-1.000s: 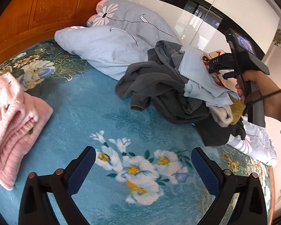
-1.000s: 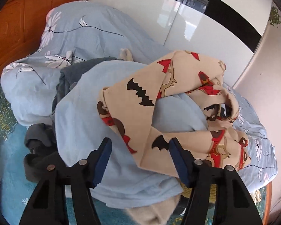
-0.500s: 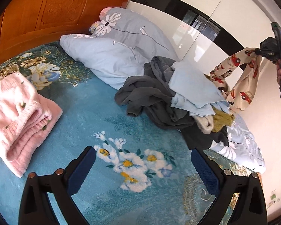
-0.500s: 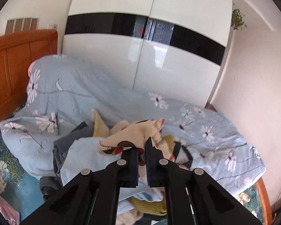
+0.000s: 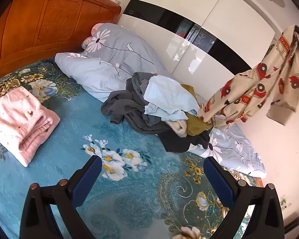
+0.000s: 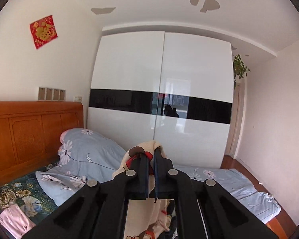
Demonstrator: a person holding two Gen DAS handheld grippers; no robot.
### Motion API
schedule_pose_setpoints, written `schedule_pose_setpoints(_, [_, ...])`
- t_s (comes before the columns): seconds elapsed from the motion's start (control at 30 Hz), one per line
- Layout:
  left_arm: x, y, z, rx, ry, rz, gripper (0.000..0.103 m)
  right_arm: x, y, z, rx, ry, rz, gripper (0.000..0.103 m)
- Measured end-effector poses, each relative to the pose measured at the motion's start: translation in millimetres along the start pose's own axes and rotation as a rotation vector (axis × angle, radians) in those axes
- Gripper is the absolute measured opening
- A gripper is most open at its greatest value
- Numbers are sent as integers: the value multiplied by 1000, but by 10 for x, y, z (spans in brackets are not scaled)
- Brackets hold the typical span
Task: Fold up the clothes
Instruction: 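Grasp the beige car-print pajamas with the right gripper and lift them, then lower the car-print pajamas onto the open blanket with the right gripper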
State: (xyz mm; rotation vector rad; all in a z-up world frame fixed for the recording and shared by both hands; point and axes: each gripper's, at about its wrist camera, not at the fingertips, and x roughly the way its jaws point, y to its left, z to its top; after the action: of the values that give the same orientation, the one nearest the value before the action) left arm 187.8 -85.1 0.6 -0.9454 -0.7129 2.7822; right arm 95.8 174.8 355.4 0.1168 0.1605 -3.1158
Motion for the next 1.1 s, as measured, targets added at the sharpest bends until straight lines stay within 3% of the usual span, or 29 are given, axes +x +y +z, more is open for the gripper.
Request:
schedule_pose_setpoints(0.17, [-298,-18,3,-8,-42,29,103,-421,289,239,-28,-72,117,4])
schedule_pose_setpoints(0.37, [-755,69,153,-38,-131,23,103,-775,416,486,70,-151,259,4])
schedule_pose_setpoints(0.53, [-968,28,163,-3,-165,24,103,-907,384,510,61,-150,230,4])
schedule_pose_setpoints(0.63, [-962,13,79,13,-147,24,103,-866,168,308,91,-90,198,4])
schedule_pose_setpoints(0.83, [-777,-71,-130,26,-75,6,103,-712,-405,-549,73,141,133,4])
schedule_pose_setpoints(0.97, [-621,-103,-290,44,-20,5,103,-711,-727,-1772,-53,409,39,4])
schedule_pose_setpoints(1.1, [-383,-86,-458,46,54,21,103,-949,-1196,-2882,1,657,-80,4])
